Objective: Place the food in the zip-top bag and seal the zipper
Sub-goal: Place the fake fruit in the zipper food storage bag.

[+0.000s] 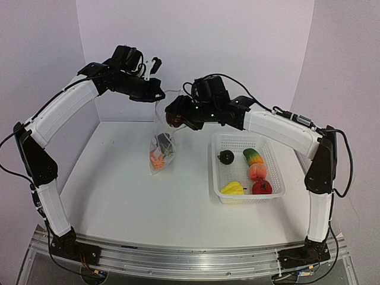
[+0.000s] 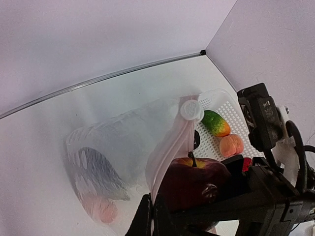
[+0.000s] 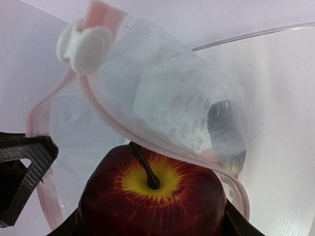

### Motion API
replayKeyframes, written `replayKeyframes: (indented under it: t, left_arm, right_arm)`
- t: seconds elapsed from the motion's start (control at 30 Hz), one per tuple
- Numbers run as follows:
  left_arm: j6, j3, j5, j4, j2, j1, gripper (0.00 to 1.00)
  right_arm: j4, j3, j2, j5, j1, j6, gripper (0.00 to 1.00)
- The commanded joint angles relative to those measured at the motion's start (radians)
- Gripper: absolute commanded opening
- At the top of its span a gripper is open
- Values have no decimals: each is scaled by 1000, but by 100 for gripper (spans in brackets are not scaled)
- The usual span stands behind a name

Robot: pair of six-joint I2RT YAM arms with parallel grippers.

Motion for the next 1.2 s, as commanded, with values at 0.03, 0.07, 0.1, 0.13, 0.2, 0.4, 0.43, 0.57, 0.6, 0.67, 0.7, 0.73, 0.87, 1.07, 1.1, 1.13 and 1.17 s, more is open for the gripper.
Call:
replayKeyframes:
  t: [0.03, 0.07, 0.1, 0.13, 0.2, 0.4, 0.43, 0.57, 0.6, 0.67, 0.7, 0.73, 0.87, 1.07, 1.1, 1.13, 1.17]
  left_arm:
    - [-18, 45, 24, 46, -2, -4, 0]
    - [-20, 45, 26, 46, -2, -3, 0]
    - [-21, 45, 26, 47, -2, -3, 0]
    - [-21, 45, 25, 47, -2, -2, 0]
    - [-20, 44, 21, 46, -2, -3, 0]
    - [-15, 40, 8, 47, 1, -2, 0]
    - [-16, 40, 9, 47, 1, -2, 0]
    - [-17, 40, 7, 48, 2, -2, 0]
    - [-16, 40, 4, 48, 2, -2, 0]
    - [-13, 37, -2, 48, 1, -2, 0]
    - [-12, 36, -5, 47, 0, -2, 0]
    - [-12, 35, -7, 46, -1, -2, 0]
    - [-12, 34, -8, 49, -2, -2, 0]
    - [-6, 32, -16, 49, -6, -2, 0]
    - [-5, 31, -17, 50, -8, -2, 0]
    - [-4, 30, -18, 49, -9, -3, 0]
    - [-2, 28, -19, 49, -11, -2, 0]
  right_arm:
    - [-250, 203, 87, -18, 4, -94, 46]
    - [-292, 243, 108, -39, 5, -115, 55]
    - [-328, 280, 121, -49, 6, -136, 66]
    - [-358, 315, 129, -51, 7, -157, 78]
    - [-397, 336, 122, -34, 11, -198, 88]
    - [-446, 362, 58, -4, 19, -320, 93]
    - [-451, 372, 52, -18, 19, -342, 93]
    - [-466, 411, 25, -72, 19, -405, 95]
    - [-467, 410, 10, -73, 19, -413, 95]
    - [-470, 407, -27, -69, 19, -439, 96]
    - [-471, 405, -45, -64, 19, -450, 97]
    - [-471, 403, -63, -56, 18, -466, 98]
    - [-496, 368, -140, -26, -26, -481, 98]
    - [-619, 139, -195, 44, -233, -403, 97]
    - [-647, 106, -185, 64, -255, -413, 95]
    - [-671, 93, -169, 73, -273, -424, 92]
    - [-696, 86, -146, 72, -287, -438, 90]
